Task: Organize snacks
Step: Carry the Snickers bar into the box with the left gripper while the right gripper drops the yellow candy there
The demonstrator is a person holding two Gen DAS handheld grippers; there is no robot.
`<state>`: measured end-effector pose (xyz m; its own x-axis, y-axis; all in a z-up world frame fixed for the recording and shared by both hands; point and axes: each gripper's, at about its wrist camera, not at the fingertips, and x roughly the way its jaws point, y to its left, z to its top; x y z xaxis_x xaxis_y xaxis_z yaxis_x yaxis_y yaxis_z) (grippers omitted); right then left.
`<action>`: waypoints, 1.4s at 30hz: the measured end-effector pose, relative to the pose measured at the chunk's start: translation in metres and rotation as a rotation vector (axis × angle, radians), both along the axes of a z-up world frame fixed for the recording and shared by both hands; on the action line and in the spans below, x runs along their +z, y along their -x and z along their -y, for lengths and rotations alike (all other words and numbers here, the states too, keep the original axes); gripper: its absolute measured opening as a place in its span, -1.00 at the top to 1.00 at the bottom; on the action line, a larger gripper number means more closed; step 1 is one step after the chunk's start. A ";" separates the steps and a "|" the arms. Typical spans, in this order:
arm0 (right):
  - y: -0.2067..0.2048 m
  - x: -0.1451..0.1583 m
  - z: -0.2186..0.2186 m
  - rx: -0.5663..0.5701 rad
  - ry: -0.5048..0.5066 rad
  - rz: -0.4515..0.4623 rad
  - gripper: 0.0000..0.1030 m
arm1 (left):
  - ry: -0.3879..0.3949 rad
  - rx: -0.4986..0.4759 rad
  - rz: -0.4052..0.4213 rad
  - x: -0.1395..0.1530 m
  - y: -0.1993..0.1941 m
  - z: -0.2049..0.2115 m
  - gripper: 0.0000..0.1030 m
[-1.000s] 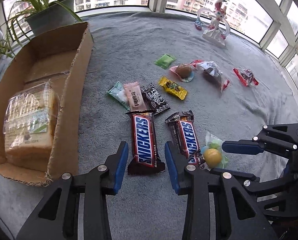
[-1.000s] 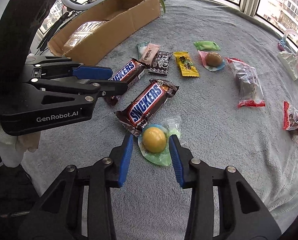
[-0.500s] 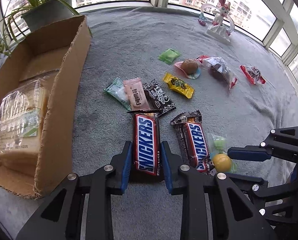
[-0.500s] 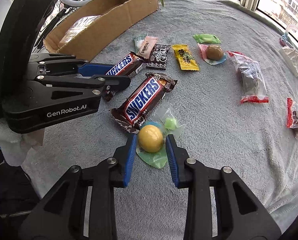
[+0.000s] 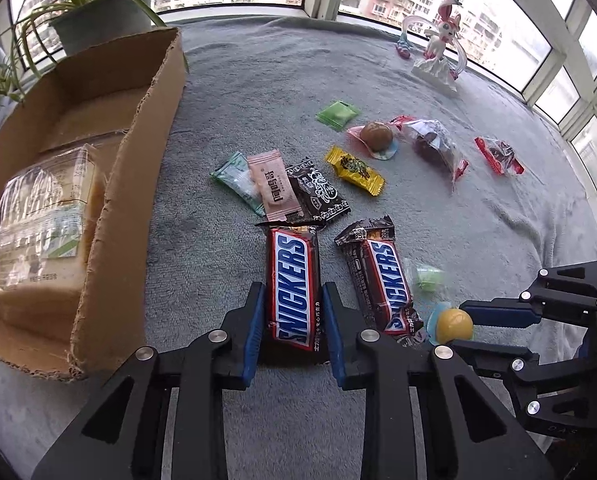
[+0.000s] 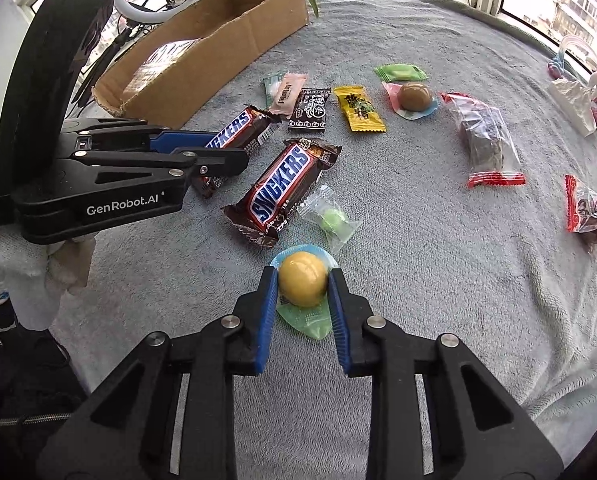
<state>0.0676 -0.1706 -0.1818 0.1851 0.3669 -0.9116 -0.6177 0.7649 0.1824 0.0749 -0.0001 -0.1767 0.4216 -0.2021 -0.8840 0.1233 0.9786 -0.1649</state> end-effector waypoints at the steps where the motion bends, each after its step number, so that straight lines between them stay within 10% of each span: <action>1: 0.000 0.002 0.002 -0.005 -0.005 0.001 0.48 | 0.005 0.002 0.002 0.001 0.001 0.000 0.49; 42: -0.042 0.092 -0.134 0.109 -0.157 0.225 0.48 | -0.012 0.297 0.158 0.063 0.025 -0.134 0.49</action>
